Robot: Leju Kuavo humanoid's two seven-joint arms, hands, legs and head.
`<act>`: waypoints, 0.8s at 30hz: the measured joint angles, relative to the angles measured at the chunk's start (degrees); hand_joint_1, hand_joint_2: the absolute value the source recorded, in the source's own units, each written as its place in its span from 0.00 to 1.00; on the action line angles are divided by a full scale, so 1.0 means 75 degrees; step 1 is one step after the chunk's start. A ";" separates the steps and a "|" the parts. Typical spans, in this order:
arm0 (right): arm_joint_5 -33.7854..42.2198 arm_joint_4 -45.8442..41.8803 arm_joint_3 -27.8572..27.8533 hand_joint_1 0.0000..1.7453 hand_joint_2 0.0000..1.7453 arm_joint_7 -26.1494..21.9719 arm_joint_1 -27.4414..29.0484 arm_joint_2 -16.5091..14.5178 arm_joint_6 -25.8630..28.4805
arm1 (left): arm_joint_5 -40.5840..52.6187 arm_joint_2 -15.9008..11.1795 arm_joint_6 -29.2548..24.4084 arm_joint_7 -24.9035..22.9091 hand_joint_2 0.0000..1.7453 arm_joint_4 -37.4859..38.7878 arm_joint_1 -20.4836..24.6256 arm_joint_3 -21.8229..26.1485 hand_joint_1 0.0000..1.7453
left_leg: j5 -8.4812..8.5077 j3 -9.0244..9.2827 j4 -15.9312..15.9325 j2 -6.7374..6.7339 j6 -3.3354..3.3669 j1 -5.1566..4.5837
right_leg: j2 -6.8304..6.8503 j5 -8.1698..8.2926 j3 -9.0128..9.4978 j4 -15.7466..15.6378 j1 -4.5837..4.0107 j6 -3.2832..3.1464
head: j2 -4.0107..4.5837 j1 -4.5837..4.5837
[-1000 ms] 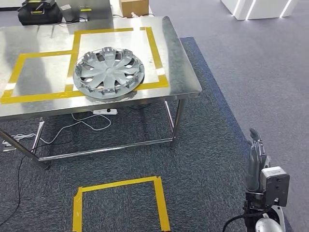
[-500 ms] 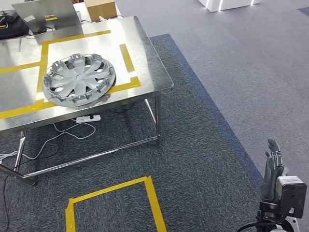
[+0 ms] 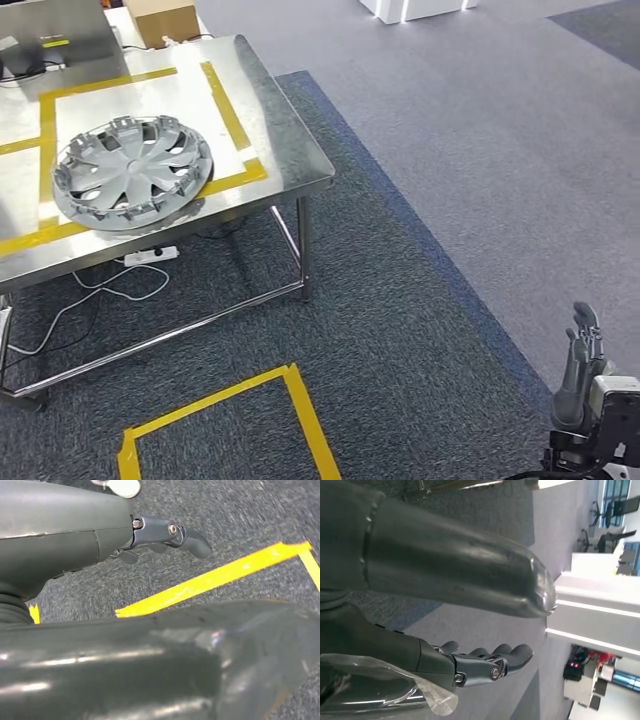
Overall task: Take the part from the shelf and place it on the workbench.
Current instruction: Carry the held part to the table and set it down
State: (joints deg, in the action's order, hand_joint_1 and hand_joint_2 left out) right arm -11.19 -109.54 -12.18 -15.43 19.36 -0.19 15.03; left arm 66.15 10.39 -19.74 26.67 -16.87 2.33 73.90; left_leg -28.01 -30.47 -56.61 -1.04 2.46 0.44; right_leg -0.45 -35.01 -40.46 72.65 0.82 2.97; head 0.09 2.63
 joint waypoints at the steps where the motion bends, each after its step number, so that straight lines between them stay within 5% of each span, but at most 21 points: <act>1: -0.0007 0.0009 -0.0017 0.00 0.00 0.0006 0.0006 -0.0018 -0.0020 | 0.0018 0.0003 0.0013 0.0009 0.00 0.0000 0.0000 0.0002 0.00 | -0.0001 -0.0004 -0.0003 -0.0066 -0.0001 -0.0001 | 0.0010 0.0000 -0.0045 0.0127 0.0005 0.0017 | 0.0000 0.0001; 3: -0.0028 0.0028 -0.0091 0.00 0.00 0.0010 0.0010 -0.0070 -0.0084 | 0.0055 0.0017 0.0028 0.0030 0.00 0.0000 0.0011 0.0004 0.00 | -0.0008 0.0002 -0.0008 -0.0201 -0.0013 0.0000 | 0.0078 0.0331 0.0256 -0.0357 0.0021 0.0033 | 0.0000 0.0001; 5: -0.0041 0.0039 -0.0211 0.00 0.00 -0.0001 0.0003 -0.0145 -0.0180 | 0.0077 0.0031 0.0031 0.0043 0.00 -0.0004 0.0032 0.0004 0.00 | -0.0035 0.0027 -0.0024 -0.0314 -0.0058 -0.0023 | 0.0346 0.0742 0.0885 -0.1446 0.0012 0.0019 | 0.0000 0.0011; 7: -0.0069 0.0047 -0.0365 0.00 0.00 -0.0016 -0.0004 -0.0250 -0.0311 | 0.0084 0.0038 0.0030 0.0046 0.00 -0.0013 0.0043 0.0007 0.00 | -0.0065 0.0047 -0.0047 -0.0407 -0.0134 -0.0067 | 0.0530 0.0857 0.1243 -0.2065 -0.0018 -0.0058 | 0.0000 0.0026; 9: -0.0119 0.0063 -0.0565 0.00 0.00 -0.0023 0.0018 -0.0383 -0.0479 | 0.0091 0.0039 0.0029 0.0045 0.00 -0.0026 0.0047 0.0011 0.00 | -0.0072 0.0062 -0.0054 -0.0512 -0.0211 -0.0079 | 0.0444 0.0853 0.1255 -0.2122 -0.0038 -0.0155 | 0.0000 0.0034; 11: -0.0156 0.0077 -0.0761 0.00 0.00 -0.0027 0.0055 -0.0530 -0.0640 | 0.0107 0.0038 0.0028 0.0042 0.00 -0.0038 0.0049 0.0015 0.00 | -0.0185 0.0045 -0.0157 -0.0420 -0.0303 -0.0050 | 0.0328 0.0892 0.1243 -0.2134 -0.0019 -0.0237 | 0.0000 0.0026; 15: -0.0219 0.0132 -0.1047 0.00 0.00 -0.0081 0.0038 -0.0818 -0.0948 | 0.0140 0.0038 0.0027 0.0033 0.00 -0.0047 0.0014 0.0029 0.00 | -0.1121 -0.0644 -0.1838 0.0051 -0.0393 -0.0019 | 0.0068 0.0939 0.1232 -0.2149 0.0008 -0.0360 | 0.0000 -0.0022; 17: -0.0255 0.0179 -0.1153 0.00 0.00 -0.0093 0.0027 -0.0946 -0.1049 | 0.0130 0.0042 0.0030 0.0046 0.00 -0.0047 0.0004 0.0035 0.00 | -0.1149 -0.0854 -0.2285 0.0073 -0.0386 -0.0016 | -0.0100 0.0942 0.1232 -0.2142 0.0003 -0.0369 | 0.0000 -0.0023; 19: -0.0298 0.0227 -0.1247 0.00 0.00 -0.0094 0.0012 -0.1063 -0.1134 | 0.0114 0.0044 0.0032 0.0070 0.00 -0.0049 0.0006 0.0038 0.00 | -0.0629 -0.0586 -0.1631 0.0139 -0.0352 -0.0004 | -0.0276 0.0940 0.1250 -0.2130 0.0003 -0.0364 | 0.0000 -0.0024; 21: -0.0340 0.0261 -0.1326 0.00 0.00 -0.0093 -0.0016 -0.1152 -0.1218 | 0.0111 0.0044 0.0031 0.0082 0.00 -0.0052 0.0011 0.0043 0.00 | -0.0172 -0.0187 -0.0645 0.0403 -0.0304 0.0024 | -0.0433 0.0928 0.1235 -0.2091 -0.0011 -0.0330 | 0.0000 -0.0024; 24: -0.0404 0.0294 -0.1444 0.00 0.00 -0.0073 -0.0037 -0.1247 -0.1368 | 0.0123 0.0052 0.0031 0.0067 0.00 -0.0057 0.0024 0.0052 0.00 | -0.0107 -0.0042 -0.0196 0.0535 -0.0245 0.0022 | -0.0621 0.0950 0.1119 -0.2048 -0.0006 -0.0186 | 0.0000 -0.0023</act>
State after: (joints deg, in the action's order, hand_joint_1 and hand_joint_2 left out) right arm -14.21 -107.33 -23.01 -15.97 19.08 -9.54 4.77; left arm 67.07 10.79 -19.51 27.17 -17.30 2.51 74.29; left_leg -28.81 -30.79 -58.08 2.98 0.62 0.61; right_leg -5.11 -27.88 -32.07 57.29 0.77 1.57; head 0.09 2.45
